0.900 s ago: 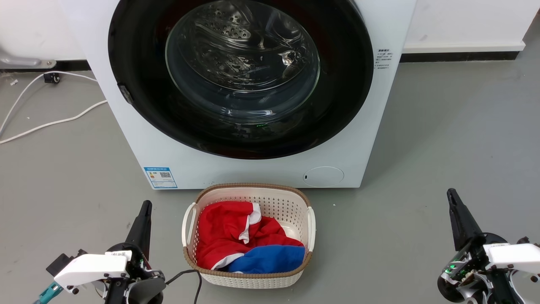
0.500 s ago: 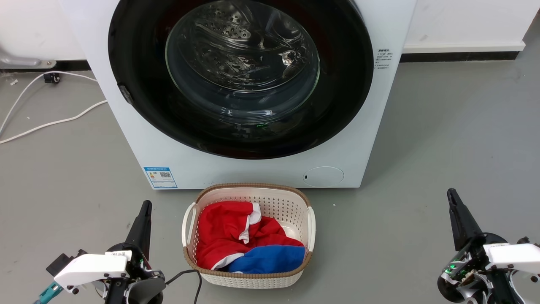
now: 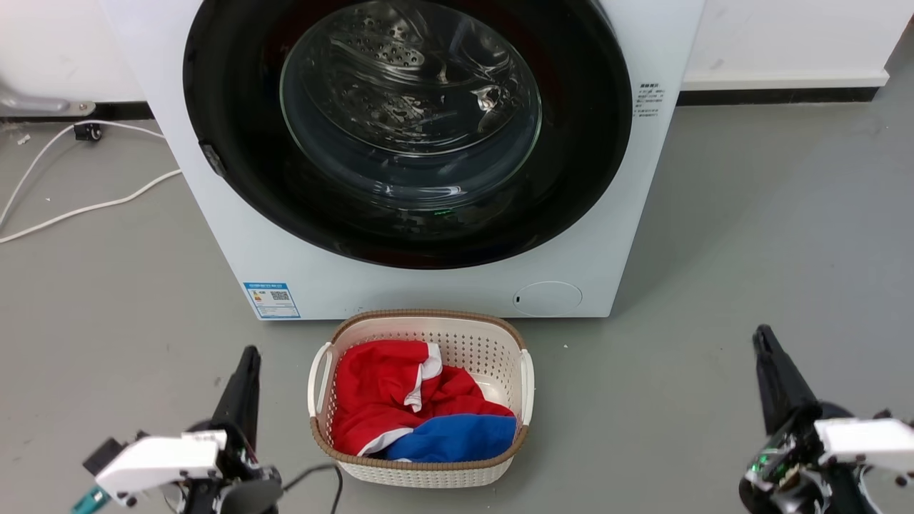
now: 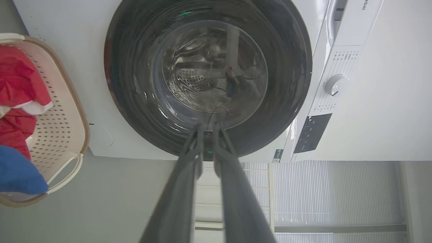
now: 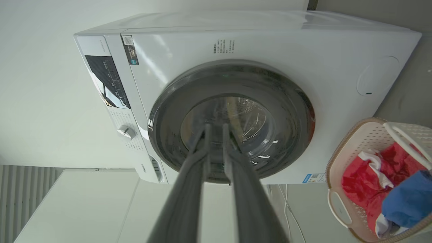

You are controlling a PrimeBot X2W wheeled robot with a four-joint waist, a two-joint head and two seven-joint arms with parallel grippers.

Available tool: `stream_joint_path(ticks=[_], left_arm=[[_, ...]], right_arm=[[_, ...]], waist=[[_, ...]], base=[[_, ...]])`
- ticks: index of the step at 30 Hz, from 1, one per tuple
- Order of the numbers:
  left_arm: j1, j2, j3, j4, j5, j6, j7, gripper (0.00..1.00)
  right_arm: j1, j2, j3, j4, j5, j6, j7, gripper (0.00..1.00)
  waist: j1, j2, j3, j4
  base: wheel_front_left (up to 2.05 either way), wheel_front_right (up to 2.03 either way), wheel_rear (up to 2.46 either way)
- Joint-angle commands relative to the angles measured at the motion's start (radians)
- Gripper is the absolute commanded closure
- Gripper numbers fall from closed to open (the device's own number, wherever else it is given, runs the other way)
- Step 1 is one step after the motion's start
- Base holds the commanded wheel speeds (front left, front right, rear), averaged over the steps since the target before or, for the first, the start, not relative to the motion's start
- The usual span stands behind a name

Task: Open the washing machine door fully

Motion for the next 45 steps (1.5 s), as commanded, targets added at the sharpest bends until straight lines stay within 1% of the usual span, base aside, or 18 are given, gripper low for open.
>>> stream_joint_path(ticks=[1,7,12,16,22,34,40,41,45], left_arm=[[0.004,-0.001,0.000,0.005,0.000,0.000,0.000,0.00],[0.019,-0.001,0.000,-0.005,0.031,0.002,-0.028,0.00],[0.022,-0.001,0.007,-0.032,0.106,0.016,-0.053,0.00],[0.024,-0.001,0.005,-0.071,0.194,0.038,-0.072,0.00],[0.032,-0.001,-0.023,-0.123,0.340,0.077,-0.098,0.00],[0.055,0.007,-0.089,-0.163,0.646,0.147,-0.147,0.00],[0.062,0.023,-0.126,-0.175,0.748,0.185,-0.169,0.00],[0.062,0.023,-0.126,-0.175,0.748,0.185,-0.169,0.00],[0.064,0.035,-0.148,-0.177,0.803,0.205,-0.183,0.00]], right_arm=[[0.004,0.000,0.000,0.005,0.000,0.000,0.000,0.00],[0.025,0.001,-0.005,0.001,-0.035,0.000,-0.028,0.00],[0.033,0.001,-0.025,-0.008,-0.099,0.000,-0.053,0.00],[0.039,0.002,-0.036,-0.038,-0.191,0.000,-0.071,0.00],[0.051,0.002,-0.036,-0.095,-0.340,0.000,-0.098,0.00],[0.090,0.002,0.006,-0.180,-0.694,0.000,-0.146,0.00],[0.107,0.002,0.019,-0.194,-0.828,0.000,-0.167,0.00],[0.107,0.002,0.019,-0.194,-0.828,0.000,-0.167,0.00],[0.116,0.002,0.021,-0.198,-0.894,0.000,-0.181,0.00]], waist=[[0.0000,0.0000,0.000,0.000],[0.0000,0.0000,0.001,0.000],[0.0000,0.0000,0.002,-0.001],[0.0000,0.0000,0.003,-0.001],[0.0000,0.0000,0.005,-0.002],[0.0000,0.0000,0.006,-0.002],[0.0000,0.0000,0.007,-0.002],[0.0000,0.0000,0.007,-0.002],[0.0000,0.0000,0.008,-0.002]], base=[[0.00,0.00,0.00],[0.00,0.00,0.00],[0.00,0.00,0.00],[0.00,0.00,0.00],[0.00,0.00,0.00],[0.00,0.00,0.00],[0.00,0.00,0.00],[0.00,0.00,0.00],[0.00,0.00,0.00]])
